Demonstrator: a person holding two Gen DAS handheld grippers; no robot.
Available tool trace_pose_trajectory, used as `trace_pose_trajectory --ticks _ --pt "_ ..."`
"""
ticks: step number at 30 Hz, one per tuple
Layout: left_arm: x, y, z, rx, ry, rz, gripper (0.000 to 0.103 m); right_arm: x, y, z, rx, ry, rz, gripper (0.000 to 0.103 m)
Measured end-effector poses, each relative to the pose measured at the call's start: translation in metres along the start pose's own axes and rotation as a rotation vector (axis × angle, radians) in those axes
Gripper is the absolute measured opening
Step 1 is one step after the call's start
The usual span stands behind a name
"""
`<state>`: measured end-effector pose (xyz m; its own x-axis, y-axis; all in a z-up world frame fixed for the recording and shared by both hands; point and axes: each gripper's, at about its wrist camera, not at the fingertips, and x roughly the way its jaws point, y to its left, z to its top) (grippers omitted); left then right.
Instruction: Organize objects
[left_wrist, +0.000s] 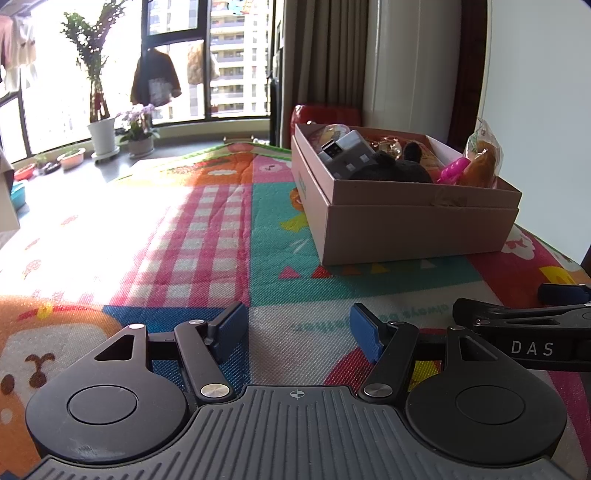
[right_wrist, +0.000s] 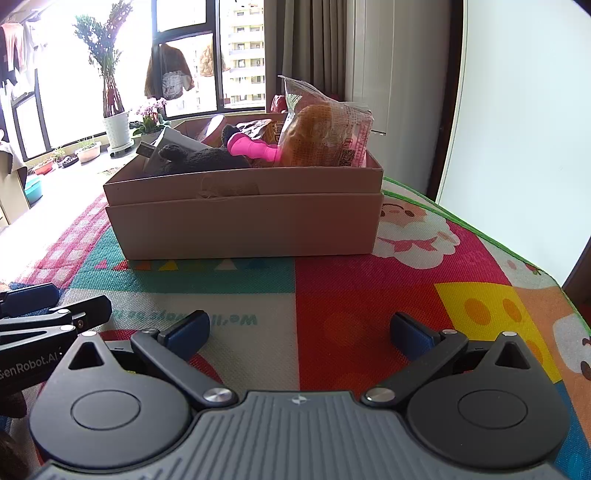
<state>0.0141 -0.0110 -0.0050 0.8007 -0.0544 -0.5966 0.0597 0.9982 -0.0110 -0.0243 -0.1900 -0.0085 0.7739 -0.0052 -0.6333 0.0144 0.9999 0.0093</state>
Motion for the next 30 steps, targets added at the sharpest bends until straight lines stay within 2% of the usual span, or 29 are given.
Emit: trace_pose_trajectory --ticks 30 --pt "0.0 0.0004 0.0 -0.007 -0.001 -0.006 0.069 -0.0001 0.0002 -0.0001 0.0 0.0 0.0 0.103"
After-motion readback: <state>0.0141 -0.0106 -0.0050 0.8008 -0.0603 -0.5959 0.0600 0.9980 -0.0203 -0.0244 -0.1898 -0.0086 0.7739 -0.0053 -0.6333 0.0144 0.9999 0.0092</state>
